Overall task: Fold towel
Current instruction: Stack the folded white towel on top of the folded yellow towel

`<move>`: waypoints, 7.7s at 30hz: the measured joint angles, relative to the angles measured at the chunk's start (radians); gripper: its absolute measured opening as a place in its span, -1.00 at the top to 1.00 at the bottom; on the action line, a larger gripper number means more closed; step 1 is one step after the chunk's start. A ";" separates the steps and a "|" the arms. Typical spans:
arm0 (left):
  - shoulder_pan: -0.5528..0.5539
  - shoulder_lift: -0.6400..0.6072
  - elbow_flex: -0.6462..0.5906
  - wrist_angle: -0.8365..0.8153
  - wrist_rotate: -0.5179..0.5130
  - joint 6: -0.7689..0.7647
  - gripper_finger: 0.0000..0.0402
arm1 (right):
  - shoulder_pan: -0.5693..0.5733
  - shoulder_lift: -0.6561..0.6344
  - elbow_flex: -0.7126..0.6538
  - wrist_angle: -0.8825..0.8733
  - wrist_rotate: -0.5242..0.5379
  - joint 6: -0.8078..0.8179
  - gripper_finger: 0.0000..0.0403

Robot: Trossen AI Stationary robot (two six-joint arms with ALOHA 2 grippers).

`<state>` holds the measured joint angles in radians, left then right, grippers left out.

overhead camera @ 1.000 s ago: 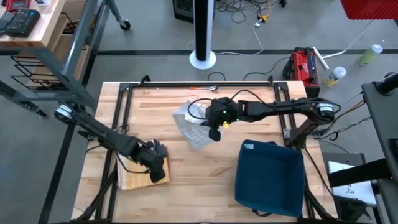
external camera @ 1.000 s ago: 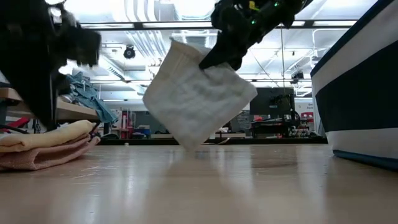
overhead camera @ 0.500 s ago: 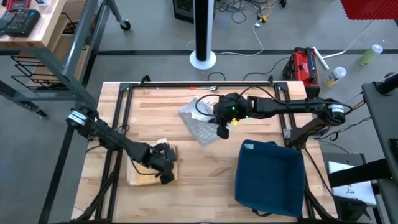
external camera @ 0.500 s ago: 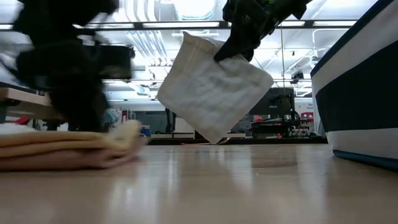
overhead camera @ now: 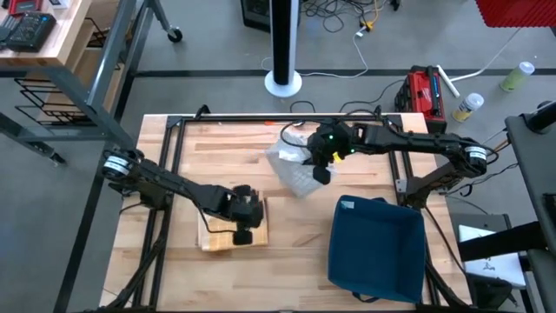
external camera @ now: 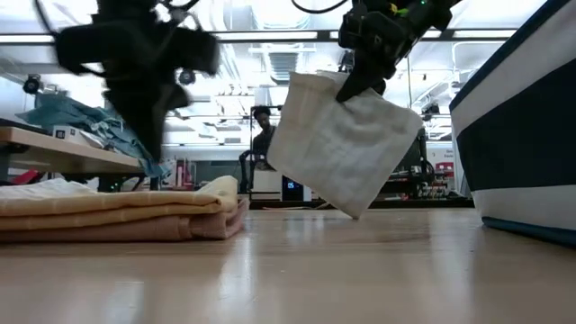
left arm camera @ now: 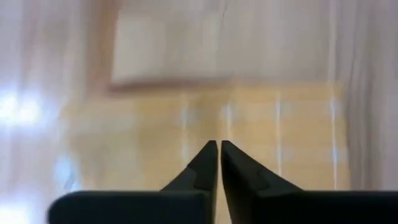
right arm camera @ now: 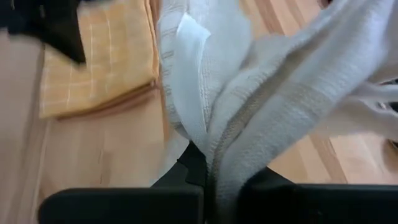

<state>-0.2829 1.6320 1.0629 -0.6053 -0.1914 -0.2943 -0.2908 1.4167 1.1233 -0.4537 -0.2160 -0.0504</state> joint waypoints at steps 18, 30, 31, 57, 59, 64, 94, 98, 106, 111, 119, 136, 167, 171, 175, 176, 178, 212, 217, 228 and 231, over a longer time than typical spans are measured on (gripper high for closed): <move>-0.081 -0.022 -0.236 -0.109 0.018 -0.203 1.00 | -0.015 -0.017 0.000 -0.043 -0.024 -0.029 0.95; 0.111 -0.012 -0.230 0.119 -0.267 0.587 1.00 | -0.015 -0.017 0.000 -0.044 -0.030 -0.008 0.95; 0.134 -0.012 -0.230 0.172 -0.270 0.644 1.00 | -0.015 -0.020 0.000 -0.047 -0.030 0.003 0.95; 0.012 -0.444 -0.276 -0.243 -0.025 -0.160 1.00 | -0.046 0.123 0.244 -0.089 -0.310 0.052 0.95; -0.014 -0.449 -0.298 -0.273 -0.024 -0.225 1.00 | -0.046 0.177 0.297 -0.078 -0.374 0.052 0.95; -0.096 -0.457 -0.327 -0.344 -0.026 -0.362 1.00 | -0.049 0.325 0.430 -0.080 -0.554 0.058 0.95; -0.327 -0.771 -0.384 -0.592 -0.378 -1.026 1.00 | 0.031 0.928 0.929 -0.093 -0.789 0.209 0.95; -0.326 -0.751 -0.402 -0.591 -0.377 -1.039 1.00 | 0.029 0.937 0.929 -0.108 -0.696 0.187 0.95; -0.326 -0.725 -0.444 -0.554 -0.375 -1.060 1.00 | 0.034 0.935 0.929 -0.178 -0.332 0.094 0.78; -0.326 -0.704 -0.449 -0.547 -0.375 -1.086 1.00 | 0.043 0.932 0.929 -0.219 -0.252 0.058 0.42; -0.326 -0.644 -0.450 -0.425 -0.376 -1.047 1.00 | 0.047 0.928 0.929 -0.230 -0.251 0.038 0.12; -0.184 -0.338 -0.442 -0.075 -0.455 -0.805 1.00 | 0.048 0.896 1.087 -0.514 0.153 -0.155 0.12; 0.003 -0.260 -0.442 0.346 -0.365 -0.348 1.00 | 0.114 0.851 0.674 -0.196 -0.271 -0.125 0.98; 0.003 -0.250 -0.425 0.231 -0.372 -0.453 1.00 | 0.115 0.850 0.639 -0.173 -0.273 -0.106 0.99; 0.003 -0.298 -0.398 0.055 -0.395 -0.539 1.00 | 0.116 0.850 0.637 -0.173 -0.273 -0.106 1.00; 0.003 -0.315 -0.392 0.016 -0.403 -0.558 1.00 | 0.116 0.850 0.638 -0.171 -0.274 -0.106 1.00; 0.004 -0.348 -0.389 -0.038 -0.420 -0.594 1.00 | 0.116 0.849 0.641 -0.170 -0.273 -0.106 0.99; 0.124 -0.203 -0.342 0.186 -0.640 -0.316 1.00 | 0.118 0.772 0.665 -0.198 -0.268 -0.131 0.99; 0.239 -0.196 -0.357 0.123 -0.572 -0.321 1.00 | 0.133 0.771 0.621 -0.212 -0.271 -0.131 0.99; 0.289 -0.313 -0.367 0.029 -0.513 -0.345 1.00 | 0.134 0.756 0.543 -0.215 -0.273 -0.130 1.00; 0.277 -0.392 -0.355 0.019 -0.411 -0.328 1.00 | 0.134 0.734 0.542 -0.206 -0.271 -0.126 1.00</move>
<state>-0.0056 1.2402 0.7078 -0.5860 -0.6019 -0.6219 -0.1570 2.1504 1.6650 -0.6594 -0.4868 -0.1768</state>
